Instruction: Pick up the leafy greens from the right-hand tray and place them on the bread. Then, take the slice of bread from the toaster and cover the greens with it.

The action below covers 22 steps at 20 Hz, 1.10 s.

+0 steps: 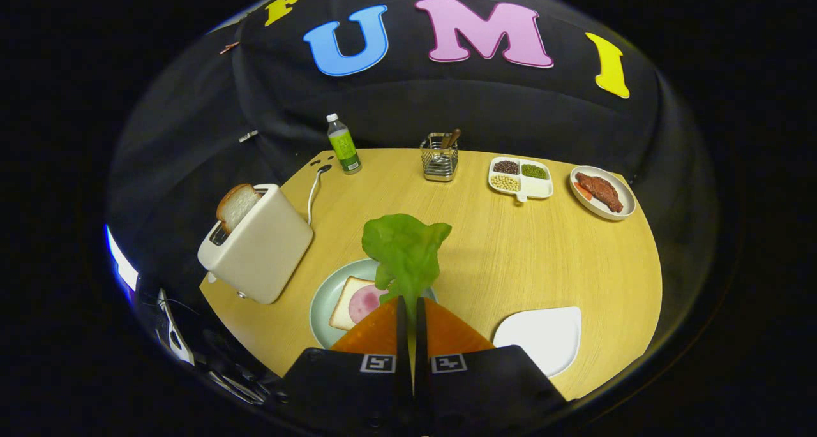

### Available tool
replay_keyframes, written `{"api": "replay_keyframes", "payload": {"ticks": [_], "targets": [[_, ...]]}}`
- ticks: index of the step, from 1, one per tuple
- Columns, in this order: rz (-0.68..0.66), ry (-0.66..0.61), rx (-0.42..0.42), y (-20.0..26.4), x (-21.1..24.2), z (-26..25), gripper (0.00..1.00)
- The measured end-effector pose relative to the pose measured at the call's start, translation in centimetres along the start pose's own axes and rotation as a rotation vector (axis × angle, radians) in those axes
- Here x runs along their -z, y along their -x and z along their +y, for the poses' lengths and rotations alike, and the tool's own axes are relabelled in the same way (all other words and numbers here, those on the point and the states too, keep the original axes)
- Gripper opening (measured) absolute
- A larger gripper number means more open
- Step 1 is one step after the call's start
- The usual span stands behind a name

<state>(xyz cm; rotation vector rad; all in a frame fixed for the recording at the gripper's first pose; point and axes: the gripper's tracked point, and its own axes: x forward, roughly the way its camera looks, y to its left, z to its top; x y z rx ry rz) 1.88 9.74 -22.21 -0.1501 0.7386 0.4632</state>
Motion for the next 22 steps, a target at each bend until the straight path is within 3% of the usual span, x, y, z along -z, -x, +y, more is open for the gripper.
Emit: {"api": "replay_keyframes", "payload": {"ticks": [9, 16, 18, 19, 21, 22], "targets": [[0.097, 0.088, 0.027, -4.9, 2.9, 5.0, 0.06], [0.148, 0.092, 0.074, -7.5, 4.5, 5.7, 0.08], [0.155, 0.097, 0.092, -7.8, 4.8, 5.5, 0.16], [0.158, 0.104, 0.103, -7.9, 4.9, 5.5, 0.27], [0.154, 0.121, 0.125, -8.2, 4.9, 5.2, 0.30], [0.155, 0.125, 0.130, -8.2, 5.1, 5.3, 0.40]]}}
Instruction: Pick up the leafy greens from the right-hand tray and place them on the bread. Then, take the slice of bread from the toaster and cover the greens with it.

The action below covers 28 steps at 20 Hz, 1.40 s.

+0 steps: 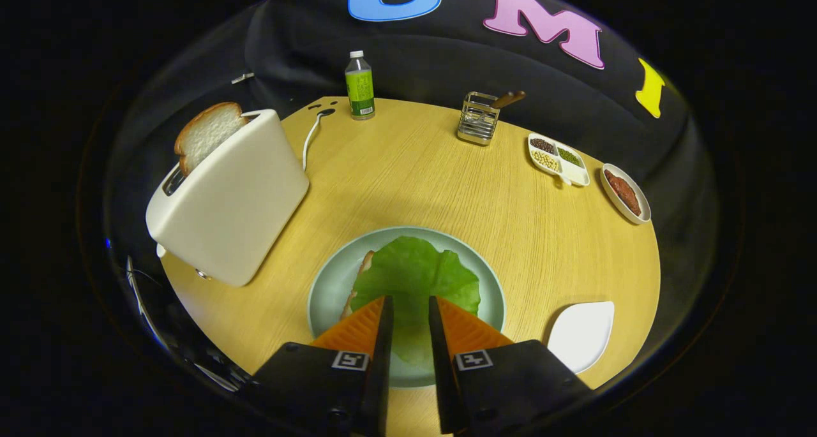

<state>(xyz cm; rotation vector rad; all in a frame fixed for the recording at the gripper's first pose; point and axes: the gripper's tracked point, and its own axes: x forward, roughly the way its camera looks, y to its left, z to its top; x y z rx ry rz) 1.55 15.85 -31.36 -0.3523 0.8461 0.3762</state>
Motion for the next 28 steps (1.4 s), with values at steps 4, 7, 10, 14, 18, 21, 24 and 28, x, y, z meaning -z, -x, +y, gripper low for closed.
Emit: {"api": "replay_keyframes", "payload": {"ticks": [4, 7, 10, 14, 18, 21, 24, 28], "targets": [[-0.024, -0.015, -0.022, 0.7, -0.8, 1.0, 0.96], [-0.080, -0.006, -0.028, 2.1, -2.8, 1.8, 1.00], [-0.153, -0.005, -0.061, 4.3, -5.9, 3.6, 0.99], [-0.247, 0.026, -0.116, 6.9, -10.7, 7.1, 0.99], [-0.319, 0.088, -0.186, 8.5, -14.9, 11.6, 1.00], [-0.363, 0.126, -0.235, 9.0, -17.3, 15.2, 1.00], [-0.352, 0.153, -0.260, 8.1, -18.0, 18.0, 1.00], [-0.339, 0.201, -0.258, 5.8, -18.3, 20.6, 1.00]]}}
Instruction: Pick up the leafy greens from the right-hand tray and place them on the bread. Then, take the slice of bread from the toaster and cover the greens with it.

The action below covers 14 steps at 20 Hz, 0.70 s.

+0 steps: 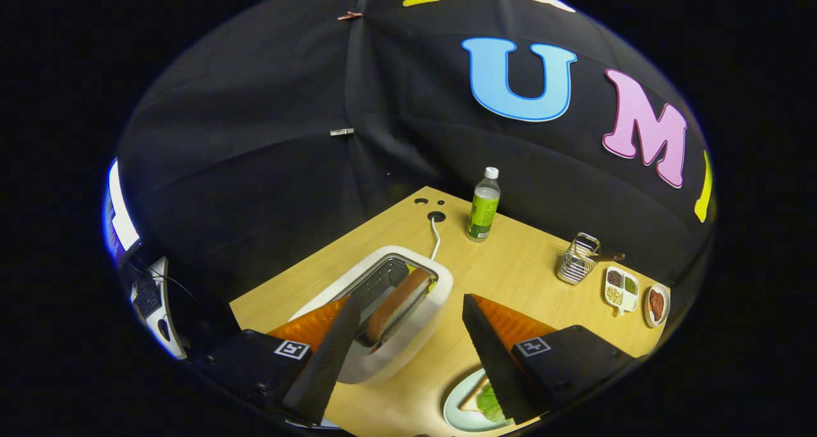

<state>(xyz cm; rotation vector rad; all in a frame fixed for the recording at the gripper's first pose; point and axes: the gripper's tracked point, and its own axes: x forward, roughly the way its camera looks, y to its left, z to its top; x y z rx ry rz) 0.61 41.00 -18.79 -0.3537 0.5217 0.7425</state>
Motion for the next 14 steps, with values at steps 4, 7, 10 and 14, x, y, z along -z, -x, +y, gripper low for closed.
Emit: {"api": "replay_keyframes", "payload": {"ticks": [4, 7, 10, 14], "targets": [[0.020, 0.003, 0.029, -2.5, 0.6, 0.4, 0.99], [0.021, 0.008, 0.065, -4.0, 0.8, 0.2, 0.99], [0.032, -0.005, 0.070, -5.0, 1.0, 0.6, 0.94], [0.047, 0.030, 0.086, -5.9, 1.6, 1.2, 0.70]]}}
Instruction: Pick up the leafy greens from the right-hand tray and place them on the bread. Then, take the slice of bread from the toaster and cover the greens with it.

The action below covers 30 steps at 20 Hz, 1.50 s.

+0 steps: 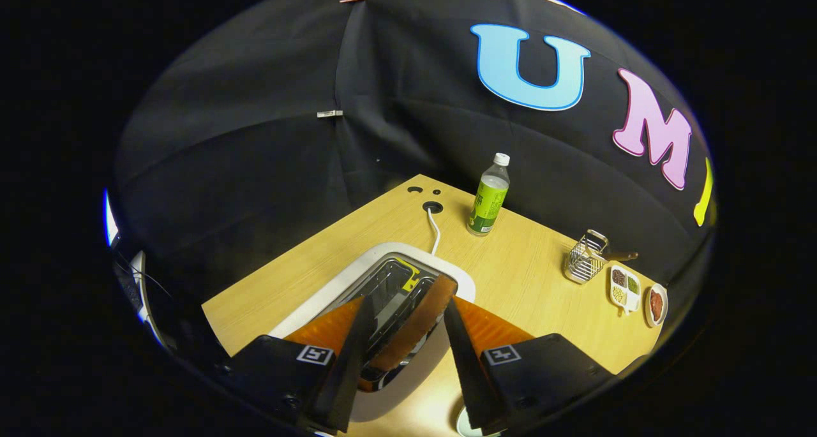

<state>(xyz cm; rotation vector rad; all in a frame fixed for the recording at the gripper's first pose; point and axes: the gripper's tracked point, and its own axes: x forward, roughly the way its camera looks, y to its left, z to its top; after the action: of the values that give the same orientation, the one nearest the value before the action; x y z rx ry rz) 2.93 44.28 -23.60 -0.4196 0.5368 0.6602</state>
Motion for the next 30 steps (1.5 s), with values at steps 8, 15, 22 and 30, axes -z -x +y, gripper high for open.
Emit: {"api": "replay_keyframes", "payload": {"ticks": [8, 15, 22, 30], "targets": [[0.033, -0.070, 0.023, -0.3, 0.2, 0.2, 0.20], [0.029, -0.100, -0.057, 1.7, -1.6, 0.0, 0.13], [-0.052, -0.139, -0.068, 6.2, -5.6, -2.5, 0.13], [-0.092, -0.209, -0.023, 10.6, -4.6, -9.3, 0.13]]}}
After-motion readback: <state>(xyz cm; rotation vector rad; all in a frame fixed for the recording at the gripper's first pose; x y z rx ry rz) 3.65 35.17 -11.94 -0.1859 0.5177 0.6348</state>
